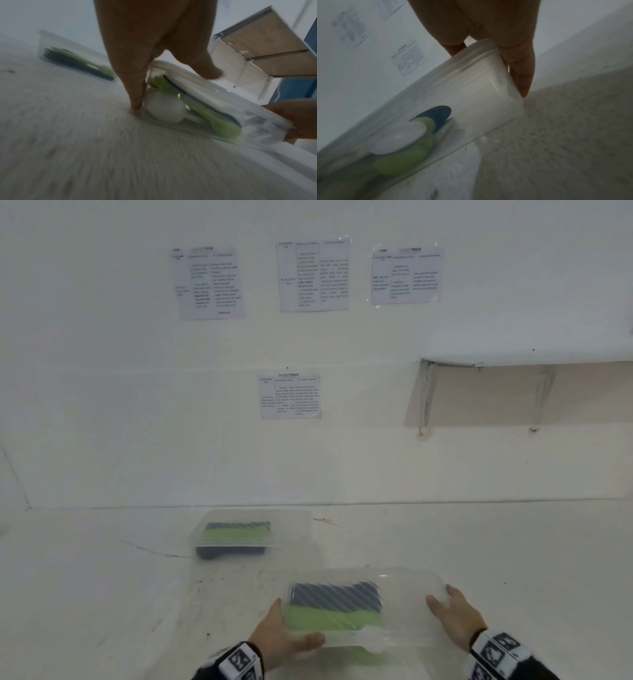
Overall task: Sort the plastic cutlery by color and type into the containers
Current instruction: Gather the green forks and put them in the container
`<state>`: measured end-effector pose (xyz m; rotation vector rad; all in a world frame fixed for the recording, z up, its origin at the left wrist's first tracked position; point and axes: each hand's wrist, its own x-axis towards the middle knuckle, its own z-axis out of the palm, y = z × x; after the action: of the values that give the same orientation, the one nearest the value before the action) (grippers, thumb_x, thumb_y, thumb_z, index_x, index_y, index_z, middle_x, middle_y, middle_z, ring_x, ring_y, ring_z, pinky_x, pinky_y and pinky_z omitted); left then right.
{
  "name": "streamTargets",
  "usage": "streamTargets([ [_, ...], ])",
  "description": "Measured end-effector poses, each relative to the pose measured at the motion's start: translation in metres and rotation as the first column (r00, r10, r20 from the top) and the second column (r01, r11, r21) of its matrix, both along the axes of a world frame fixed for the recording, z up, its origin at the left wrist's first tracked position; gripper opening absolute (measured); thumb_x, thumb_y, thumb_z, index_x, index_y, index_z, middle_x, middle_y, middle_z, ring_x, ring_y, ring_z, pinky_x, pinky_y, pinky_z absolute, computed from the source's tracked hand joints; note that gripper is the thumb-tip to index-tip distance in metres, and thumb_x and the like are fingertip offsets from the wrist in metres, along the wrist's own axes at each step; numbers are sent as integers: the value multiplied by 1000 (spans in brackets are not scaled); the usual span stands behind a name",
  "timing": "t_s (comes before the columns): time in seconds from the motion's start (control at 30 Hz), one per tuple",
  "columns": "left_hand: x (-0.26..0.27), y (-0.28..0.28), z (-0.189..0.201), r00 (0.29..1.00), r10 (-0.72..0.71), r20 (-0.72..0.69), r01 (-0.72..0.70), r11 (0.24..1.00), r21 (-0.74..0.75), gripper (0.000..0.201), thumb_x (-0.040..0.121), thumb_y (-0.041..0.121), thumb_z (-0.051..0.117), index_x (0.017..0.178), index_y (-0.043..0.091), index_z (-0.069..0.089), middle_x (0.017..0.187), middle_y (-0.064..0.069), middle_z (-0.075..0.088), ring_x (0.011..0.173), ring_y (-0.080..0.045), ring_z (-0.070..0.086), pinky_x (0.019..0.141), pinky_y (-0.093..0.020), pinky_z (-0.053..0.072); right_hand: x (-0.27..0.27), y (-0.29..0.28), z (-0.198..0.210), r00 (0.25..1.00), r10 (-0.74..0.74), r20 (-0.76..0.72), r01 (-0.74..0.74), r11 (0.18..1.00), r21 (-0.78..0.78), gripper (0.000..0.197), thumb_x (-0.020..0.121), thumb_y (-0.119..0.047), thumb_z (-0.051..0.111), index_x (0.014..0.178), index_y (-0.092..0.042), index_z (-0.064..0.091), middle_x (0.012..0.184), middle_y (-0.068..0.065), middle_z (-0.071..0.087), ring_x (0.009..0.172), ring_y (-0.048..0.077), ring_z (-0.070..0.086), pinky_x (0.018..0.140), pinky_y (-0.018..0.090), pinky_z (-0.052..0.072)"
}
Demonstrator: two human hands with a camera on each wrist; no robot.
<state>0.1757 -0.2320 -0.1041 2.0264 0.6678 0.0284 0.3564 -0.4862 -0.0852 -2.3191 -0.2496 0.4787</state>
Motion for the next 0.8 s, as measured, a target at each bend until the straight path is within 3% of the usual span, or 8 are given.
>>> streamTargets([
  [0.07,12,14,3,994,-106,34,107,993,-44,111,35,50,93,129,13,44,121,1,61,110,-9,60,97,-30,48,9,4,3,1000,-28,-1,28,999,18,63,98,-36,41,147,-6,16,149,13,32,136,29,35,106,27,29],
  [0.17,34,21,16,996,-90,17,88,993,81,88,48,27,91,122,14,45,113,5,61,105,-11,59,90,-23,47,30,12,8,998,-55,5,55,997,62,63,97,-34,45,147,-7,18,148,15,34,134,31,36,107,29,29],
  [0.33,88,21,25,998,-21,67,7,978,209,69,58,24,87,113,24,44,107,6,61,103,-12,58,75,-15,38,90,24,20,995,-102,-5,102,987,122,62,95,-33,49,145,-9,23,143,17,41,129,33,42,105,32,32],
  [0.53,158,12,26,993,29,117,-47,986,160,77,38,32,85,107,25,51,104,2,66,97,-15,60,83,-22,48,165,25,27,992,-127,14,124,985,123,59,94,-32,50,144,-10,27,142,15,43,128,32,43,104,31,33],
  [0.6,179,11,25,990,52,130,-70,988,137,70,47,22,87,106,24,50,102,3,65,94,-15,59,81,-23,48,185,25,24,992,-122,18,119,986,114,59,95,-32,49,144,-9,27,143,14,42,129,32,42,104,31,32],
  [0.67,199,10,22,989,62,133,-80,988,134,63,60,12,84,107,27,45,103,4,61,95,-13,56,74,-15,43,202,26,20,993,-111,27,107,988,108,59,95,-30,49,144,-8,26,144,15,40,131,31,41,105,30,31],
  [0.73,213,13,17,990,68,126,-86,986,141,61,65,10,82,107,27,42,107,2,61,99,-14,56,68,-7,39,215,29,15,995,-99,29,96,991,94,59,95,-29,49,145,-6,26,145,15,39,131,31,40,105,29,30],
  [0.8,225,18,13,990,73,124,-90,985,144,62,65,10,83,108,27,41,109,1,62,104,-16,58,71,-8,39,226,32,9,996,-89,18,88,993,82,59,96,-29,48,145,-6,25,145,15,39,131,31,40,105,29,30],
])
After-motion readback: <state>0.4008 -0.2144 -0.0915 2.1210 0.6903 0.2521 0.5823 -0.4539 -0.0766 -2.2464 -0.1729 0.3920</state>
